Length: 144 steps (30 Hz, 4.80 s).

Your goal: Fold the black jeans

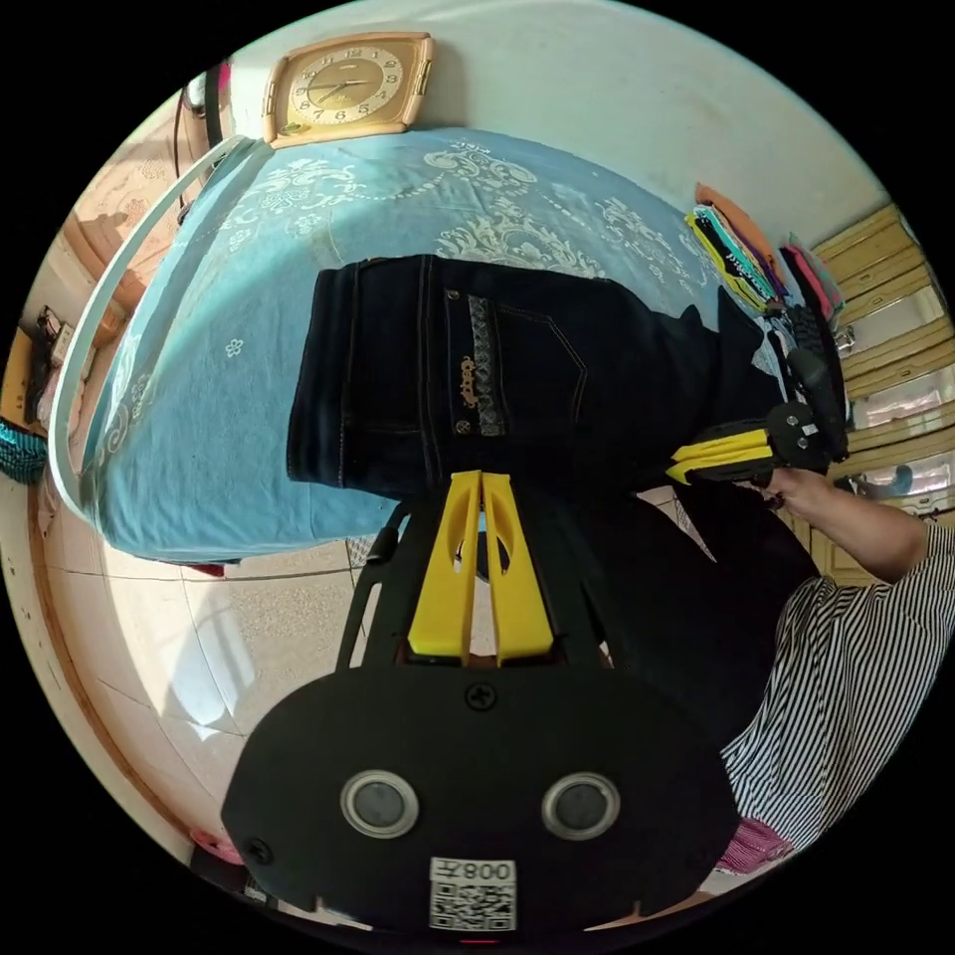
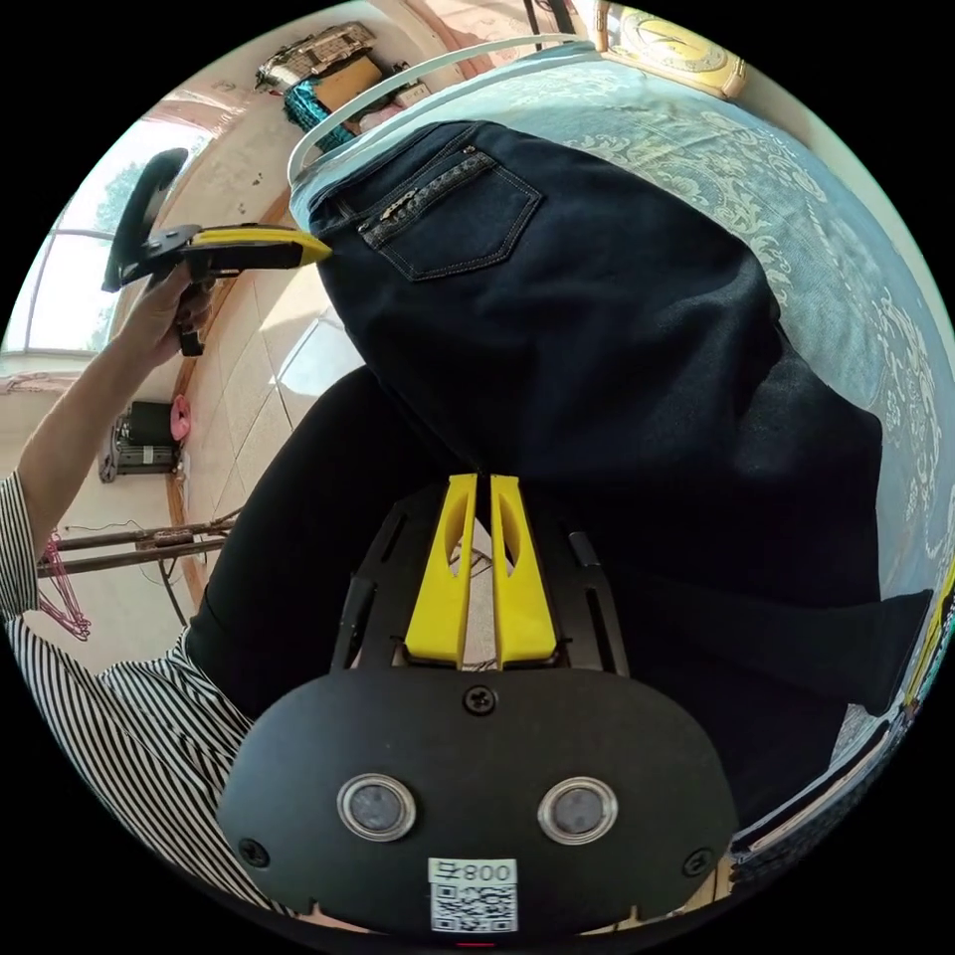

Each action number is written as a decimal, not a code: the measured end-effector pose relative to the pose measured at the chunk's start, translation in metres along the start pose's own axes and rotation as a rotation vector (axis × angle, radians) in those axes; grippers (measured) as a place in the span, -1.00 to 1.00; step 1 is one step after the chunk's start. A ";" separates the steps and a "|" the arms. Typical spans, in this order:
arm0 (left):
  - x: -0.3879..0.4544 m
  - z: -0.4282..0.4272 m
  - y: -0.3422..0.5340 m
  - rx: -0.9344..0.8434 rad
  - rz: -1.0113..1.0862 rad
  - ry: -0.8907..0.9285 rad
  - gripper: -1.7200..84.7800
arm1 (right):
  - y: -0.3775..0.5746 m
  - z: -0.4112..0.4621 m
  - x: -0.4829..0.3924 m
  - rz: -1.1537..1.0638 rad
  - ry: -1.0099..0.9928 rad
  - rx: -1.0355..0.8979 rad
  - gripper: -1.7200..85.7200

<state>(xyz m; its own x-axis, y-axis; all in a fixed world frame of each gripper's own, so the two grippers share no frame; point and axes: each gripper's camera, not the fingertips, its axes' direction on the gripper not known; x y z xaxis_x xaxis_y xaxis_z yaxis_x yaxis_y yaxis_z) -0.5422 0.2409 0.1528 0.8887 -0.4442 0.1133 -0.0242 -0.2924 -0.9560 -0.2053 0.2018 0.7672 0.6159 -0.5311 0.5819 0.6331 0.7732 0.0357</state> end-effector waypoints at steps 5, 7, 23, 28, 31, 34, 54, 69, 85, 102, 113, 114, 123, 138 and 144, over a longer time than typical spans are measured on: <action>-0.006 0.021 -0.007 -0.012 -0.041 0.014 -0.96 | 0.025 -0.029 0.021 0.099 -0.180 0.123 -0.87; -0.005 0.023 -0.009 -0.008 -0.039 -0.001 -0.96 | 0.039 -0.044 0.029 0.130 -0.255 0.191 -0.90; 0.169 0.110 -0.090 -0.027 0.400 0.369 -0.81 | 0.126 -0.160 0.142 0.600 0.047 0.317 -0.92; 0.210 0.137 -0.122 -0.070 0.446 0.294 -0.78 | 0.115 -0.205 0.160 0.598 0.165 0.285 -0.84; 0.230 0.150 -0.136 -0.091 0.462 0.254 -0.78 | 0.092 -0.221 0.156 0.461 0.272 0.221 -0.82; 0.249 0.165 -0.145 -0.123 0.474 0.222 -0.78 | 0.067 -0.223 0.143 0.237 0.383 0.099 -0.79; 0.372 0.216 -0.178 -0.156 0.505 0.189 -0.93 | 0.066 -0.259 0.133 0.124 0.303 -0.047 -0.95; 0.487 0.214 -0.166 -0.069 0.760 0.052 -0.94 | 0.190 -0.330 0.073 0.139 0.306 0.127 -0.96; 0.586 0.247 -0.167 -0.150 0.936 -0.106 -0.93 | 0.300 -0.319 0.039 0.254 0.278 0.149 -0.96; 0.631 0.268 -0.218 -0.202 0.911 -0.141 -0.92 | 0.325 -0.322 0.050 0.307 0.282 0.067 -0.96; 0.604 0.271 -0.277 -0.248 0.677 0.139 -0.87 | 0.407 -0.305 0.067 0.496 0.161 0.186 -0.96; 0.597 0.267 -0.284 -0.231 0.630 0.202 -0.87 | 0.415 -0.305 0.069 0.502 0.151 0.204 -0.96; 0.607 0.239 -0.375 0.015 0.528 0.527 -0.84 | 0.477 -0.311 0.083 0.583 0.029 0.324 -0.96; 0.667 0.281 -0.534 0.027 0.352 0.594 -0.82 | 0.488 -0.381 0.165 0.609 0.221 0.508 -0.77; 0.674 0.291 -0.548 -0.019 0.354 0.557 -0.83 | 0.479 -0.361 0.195 0.626 0.310 0.357 -0.78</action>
<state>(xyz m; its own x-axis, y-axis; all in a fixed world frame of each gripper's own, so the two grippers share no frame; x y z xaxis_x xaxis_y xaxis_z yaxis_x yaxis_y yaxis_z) 0.2035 0.3483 0.6741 0.4560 -0.8865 -0.0786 -0.2840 -0.0612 -0.9569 0.3871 0.3431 0.6046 0.9444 0.0085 0.3287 -0.0316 0.9974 0.0651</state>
